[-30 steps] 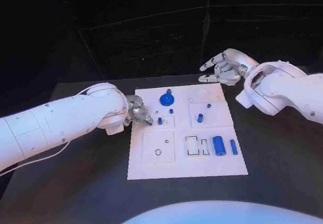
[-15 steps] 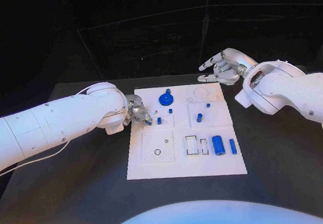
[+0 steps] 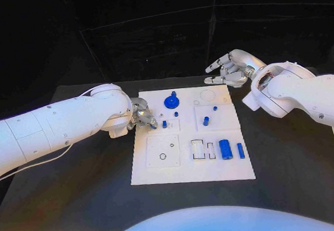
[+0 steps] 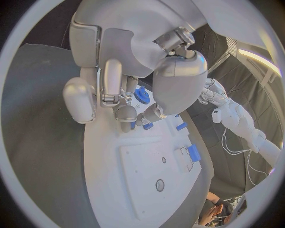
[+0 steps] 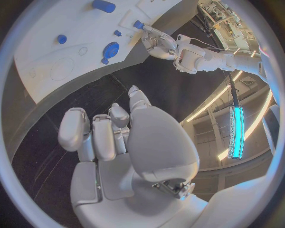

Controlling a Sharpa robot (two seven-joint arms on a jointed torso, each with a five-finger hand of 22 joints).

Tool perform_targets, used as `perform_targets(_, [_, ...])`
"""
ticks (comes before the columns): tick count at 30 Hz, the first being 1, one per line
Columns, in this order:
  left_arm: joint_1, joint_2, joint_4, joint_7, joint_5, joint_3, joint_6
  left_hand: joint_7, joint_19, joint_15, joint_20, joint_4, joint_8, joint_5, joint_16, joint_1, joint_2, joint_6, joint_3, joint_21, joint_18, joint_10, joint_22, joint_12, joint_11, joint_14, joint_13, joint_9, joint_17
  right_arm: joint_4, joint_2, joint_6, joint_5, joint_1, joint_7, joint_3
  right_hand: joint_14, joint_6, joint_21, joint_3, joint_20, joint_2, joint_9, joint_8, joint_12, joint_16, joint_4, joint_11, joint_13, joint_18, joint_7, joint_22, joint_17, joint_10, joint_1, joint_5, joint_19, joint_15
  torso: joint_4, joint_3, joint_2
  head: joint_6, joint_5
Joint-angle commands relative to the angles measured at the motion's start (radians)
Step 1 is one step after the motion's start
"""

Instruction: Assemble the parts on the task board

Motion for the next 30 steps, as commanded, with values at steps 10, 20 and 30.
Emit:
perform_targets(10, [-0.003, 0.013, -0.02, -0.008, -0.006, -0.003, 0.014, -0.004, 0.009, -0.01, -0.003, -0.02, -0.025, -0.001, 0.006, -0.038, 0.022, 0.029, -0.025, 0.009, 0.001, 0.013, 0.011, -0.001, -0.004, 0.104, 0.004, -0.013, 0.263, 0.001, 0.002, 0.006, -0.003, 0.002, 0.006, 0.001, 0.035, 0.007, -0.006, -0.006, 0.0, 0.006, -0.001, 0.006, 0.002, -0.004, 0.002, 0.0, -0.001, 0.007, -0.001, -0.001, 0.001, -0.003, 0.0, 0.003, -0.002, -0.006, -0.001, 0.0001, 0.0, -0.004, -0.004])
perform_targets(20, [-0.003, 0.023, -0.037, 0.0, -0.001, -0.003, 0.033, -0.004, 0.012, -0.01, -0.004, 0.012, -0.04, 0.002, 0.006, -0.045, 0.054, 0.041, -0.046, 0.016, -0.001, 0.017, 0.022, 0.001, -0.004, 0.104, 0.009, -0.021, 0.263, -0.002, 0.005, 0.007, -0.003, 0.002, 0.007, 0.001, 0.035, 0.007, -0.006, -0.006, 0.0, 0.006, -0.001, 0.006, 0.002, -0.004, 0.002, 0.0, -0.001, 0.007, -0.001, -0.001, 0.001, -0.003, 0.0, 0.003, -0.002, -0.006, 0.0003, 0.0006, 0.0, -0.005, -0.006])
perform_targets(30, [-0.003, 0.03, -0.056, -0.012, 0.018, -0.003, 0.072, -0.004, 0.013, -0.01, -0.003, 0.032, -0.048, 0.003, 0.006, -0.058, 0.065, 0.046, -0.054, 0.019, -0.002, 0.017, 0.027, 0.0, -0.003, 0.104, 0.008, -0.025, 0.263, -0.003, 0.006, 0.011, -0.003, 0.002, 0.005, 0.001, 0.035, 0.007, -0.006, -0.006, 0.0, 0.006, -0.001, 0.006, 0.002, -0.004, 0.002, 0.0, -0.001, 0.007, -0.001, -0.001, 0.001, -0.003, 0.0, 0.003, -0.002, -0.006, -0.0001, -0.0001, 0.0, -0.005, -0.005])
